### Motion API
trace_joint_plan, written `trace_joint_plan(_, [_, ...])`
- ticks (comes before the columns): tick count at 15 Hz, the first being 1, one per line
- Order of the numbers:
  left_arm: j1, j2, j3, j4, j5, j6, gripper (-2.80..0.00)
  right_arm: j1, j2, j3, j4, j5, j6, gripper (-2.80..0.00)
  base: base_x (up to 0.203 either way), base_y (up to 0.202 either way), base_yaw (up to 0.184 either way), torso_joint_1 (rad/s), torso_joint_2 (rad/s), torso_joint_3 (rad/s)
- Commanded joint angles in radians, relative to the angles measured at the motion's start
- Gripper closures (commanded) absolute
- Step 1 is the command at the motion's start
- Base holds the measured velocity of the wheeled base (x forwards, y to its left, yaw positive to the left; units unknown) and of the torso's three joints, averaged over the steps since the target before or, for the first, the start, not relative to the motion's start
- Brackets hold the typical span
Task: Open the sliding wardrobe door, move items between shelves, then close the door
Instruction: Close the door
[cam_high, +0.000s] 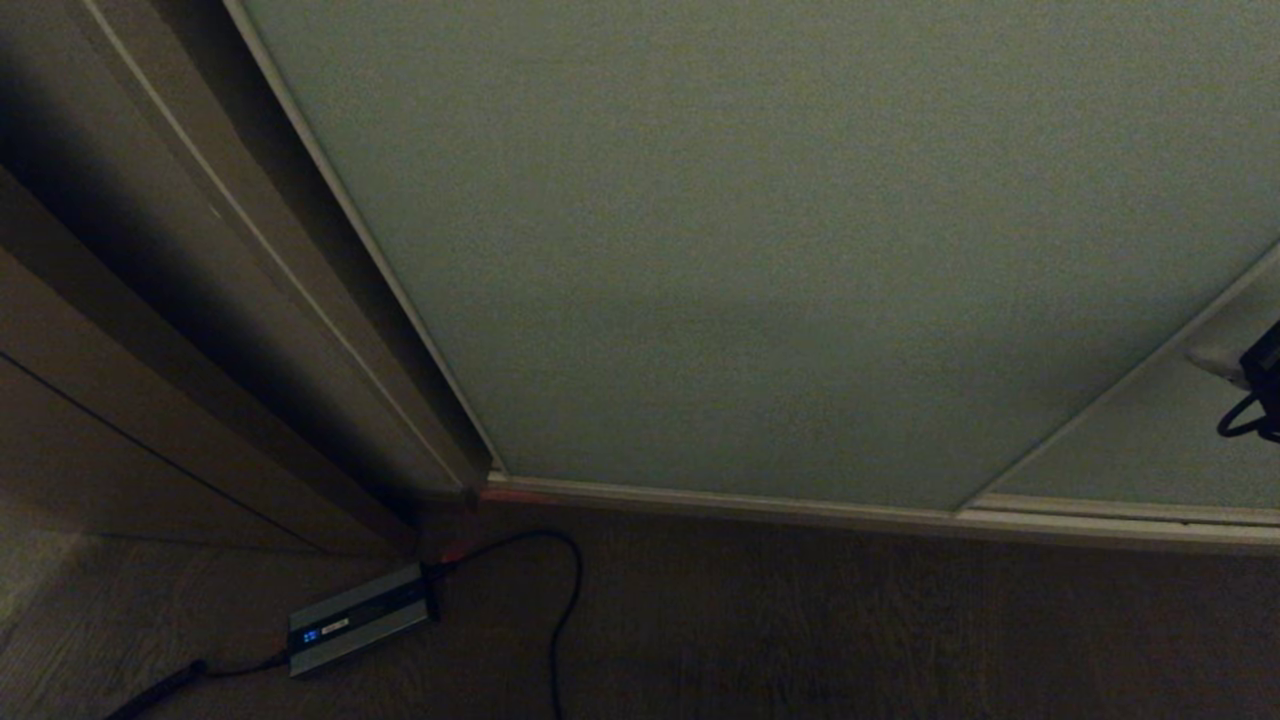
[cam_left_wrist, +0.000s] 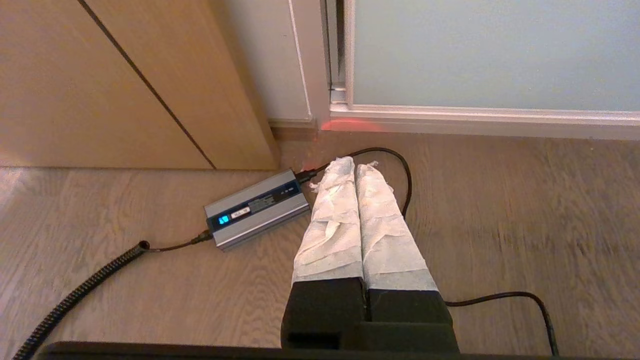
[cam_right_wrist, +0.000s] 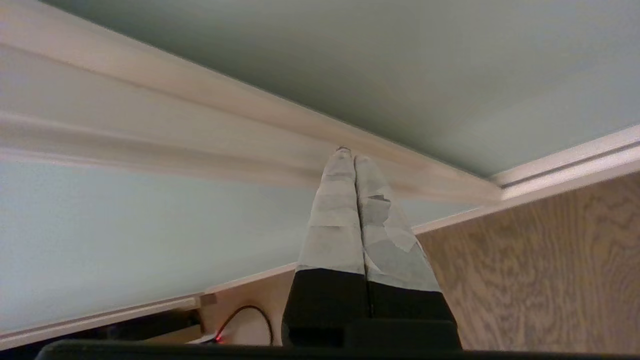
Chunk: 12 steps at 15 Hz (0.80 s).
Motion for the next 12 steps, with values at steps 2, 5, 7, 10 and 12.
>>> trace_joint_plan(2, [0.000,0.002,0.000,0.000,0.000,0.000,0.00,-0.012,-0.046,0.051,0.003,-0.008,-0.066,0.00,0.000,0.000,0.000,0.000,0.00,0.000])
trace_joint_plan(5, [0.000,0.002,0.000,0.000,0.000,0.000,0.00,-0.024,-0.136,0.150,0.017,-0.104,-0.301,0.00,0.000,0.000,0.000,0.000,0.00,0.000])
trace_joint_plan(7, [0.000,0.002,0.000,0.000,0.000,0.000,0.00,-0.023,-0.225,0.246,0.020,-0.206,-0.446,0.00,0.000,0.000,0.000,0.000,0.00,0.000])
trace_joint_plan(10, [0.000,0.002,0.000,0.000,0.000,0.000,0.00,-0.005,-0.370,0.467,-0.028,-0.252,-0.596,0.00,0.000,0.000,0.000,0.000,0.00,0.000])
trace_joint_plan(12, [0.000,0.002,0.000,0.000,0.000,0.000,0.00,0.032,-0.461,0.599,-0.128,-0.261,-0.655,0.00,0.000,0.000,0.000,0.000,0.00,0.000])
